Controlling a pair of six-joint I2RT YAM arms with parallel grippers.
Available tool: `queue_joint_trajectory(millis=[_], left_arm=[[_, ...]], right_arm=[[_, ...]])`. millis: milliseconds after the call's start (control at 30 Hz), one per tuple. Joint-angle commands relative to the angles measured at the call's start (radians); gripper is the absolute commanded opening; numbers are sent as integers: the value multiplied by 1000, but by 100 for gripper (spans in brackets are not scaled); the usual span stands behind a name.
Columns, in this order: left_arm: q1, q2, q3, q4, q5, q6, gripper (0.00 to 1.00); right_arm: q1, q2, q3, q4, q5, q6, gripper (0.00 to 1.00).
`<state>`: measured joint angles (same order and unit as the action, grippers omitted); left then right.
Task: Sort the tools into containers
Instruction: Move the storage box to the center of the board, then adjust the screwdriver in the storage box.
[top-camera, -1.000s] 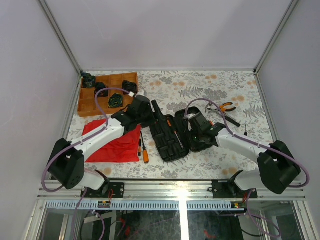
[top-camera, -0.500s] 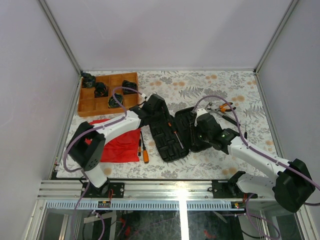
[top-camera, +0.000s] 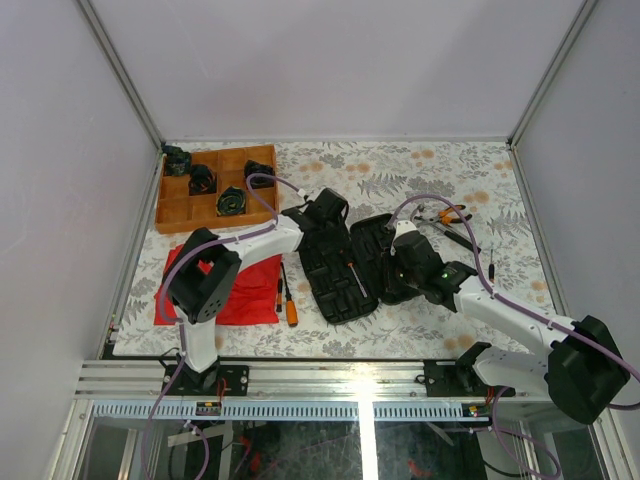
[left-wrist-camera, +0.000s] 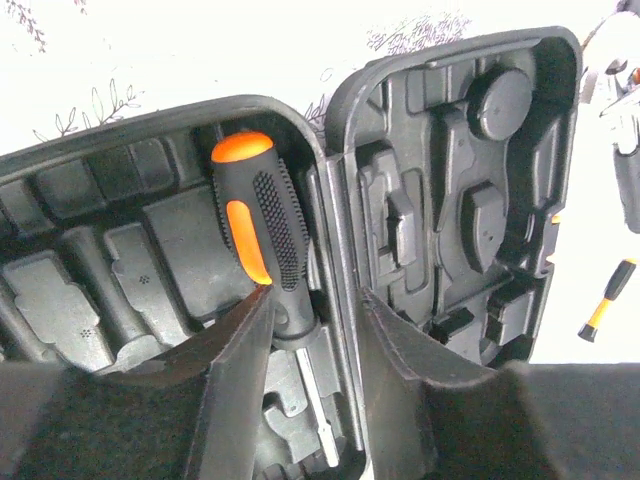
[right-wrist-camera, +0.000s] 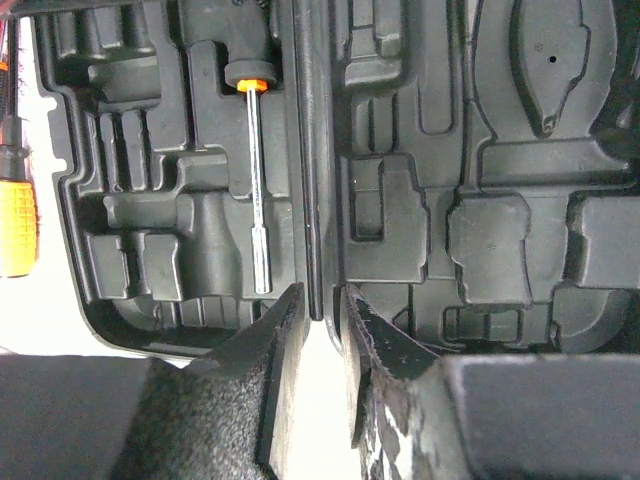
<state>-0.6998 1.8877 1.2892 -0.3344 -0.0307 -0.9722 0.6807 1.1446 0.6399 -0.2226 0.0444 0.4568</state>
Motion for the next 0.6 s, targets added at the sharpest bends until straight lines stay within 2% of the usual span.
queue_joint_trajectory(millis=[0, 200, 567], left_arm=[[-4, 7, 31, -14, -56, -25, 35], [-14, -5, 30, -47, -89, -35, 33], [-31, 15, 42, -76, -126, -33, 38]], right_arm=[[6, 1, -2, 45, 22, 16, 27], [6, -2, 1, 42, 19, 18, 26], [6, 10, -3, 48, -12, 28, 26]])
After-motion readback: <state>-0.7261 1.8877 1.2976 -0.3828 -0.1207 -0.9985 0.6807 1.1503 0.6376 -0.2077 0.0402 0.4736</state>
